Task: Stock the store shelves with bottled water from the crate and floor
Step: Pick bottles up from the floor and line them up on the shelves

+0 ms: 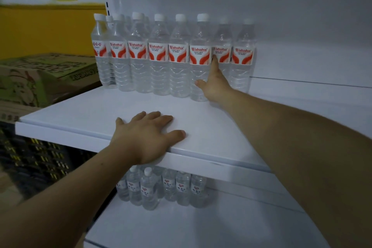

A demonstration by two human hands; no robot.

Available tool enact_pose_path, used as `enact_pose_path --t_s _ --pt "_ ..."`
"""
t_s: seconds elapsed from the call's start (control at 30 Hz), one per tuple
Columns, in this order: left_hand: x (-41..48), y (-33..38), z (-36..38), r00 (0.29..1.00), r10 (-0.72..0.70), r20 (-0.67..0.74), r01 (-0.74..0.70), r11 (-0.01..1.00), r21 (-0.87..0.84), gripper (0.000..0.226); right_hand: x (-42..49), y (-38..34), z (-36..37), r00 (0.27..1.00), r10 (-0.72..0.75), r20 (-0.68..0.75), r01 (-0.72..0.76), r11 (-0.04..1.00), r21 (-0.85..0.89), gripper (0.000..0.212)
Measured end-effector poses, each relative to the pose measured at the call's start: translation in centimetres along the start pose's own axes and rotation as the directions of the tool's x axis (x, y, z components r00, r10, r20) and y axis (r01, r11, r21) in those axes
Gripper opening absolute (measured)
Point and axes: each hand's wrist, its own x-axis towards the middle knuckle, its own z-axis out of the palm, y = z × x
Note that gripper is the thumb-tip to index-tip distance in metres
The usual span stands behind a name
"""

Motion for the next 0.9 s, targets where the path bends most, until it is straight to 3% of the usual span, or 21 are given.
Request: enact_pose_path --t_s 0.33,0.5,0.63,0.9 --pt "-0.1 0.0 0.0 1.0 0.005 -0.006 -0.005 1.0 -0.018 0.084 0.3 0.2 1.1 0.997 0.054 -0.047 -0.058 0.994 -0.089 0.087" --pt "-0.7 0.1 -1.1 0.998 0.028 0.049 -0.021 0.992 -0.125 0.085 -1.8 -1.7 0.2 0.969 0.243 0.038 -0.234 0.959 -0.158 0.089" --pt "-3.8 -0.9 -3.4 0.997 0.011 0.075 0.017 0.934 -0.358 0.089 -5.7 -5.4 -1.0 0.988 0.126 0.085 -0.103 0.966 -0.236 0.083" --pt "-18.3 -3.7 -5.6 0.985 -0.121 0.121 0.159 0.909 -0.384 0.068 -18.0 -13.4 -0.2 0.937 -0.027 0.349 0.113 0.967 -0.227 0.075"
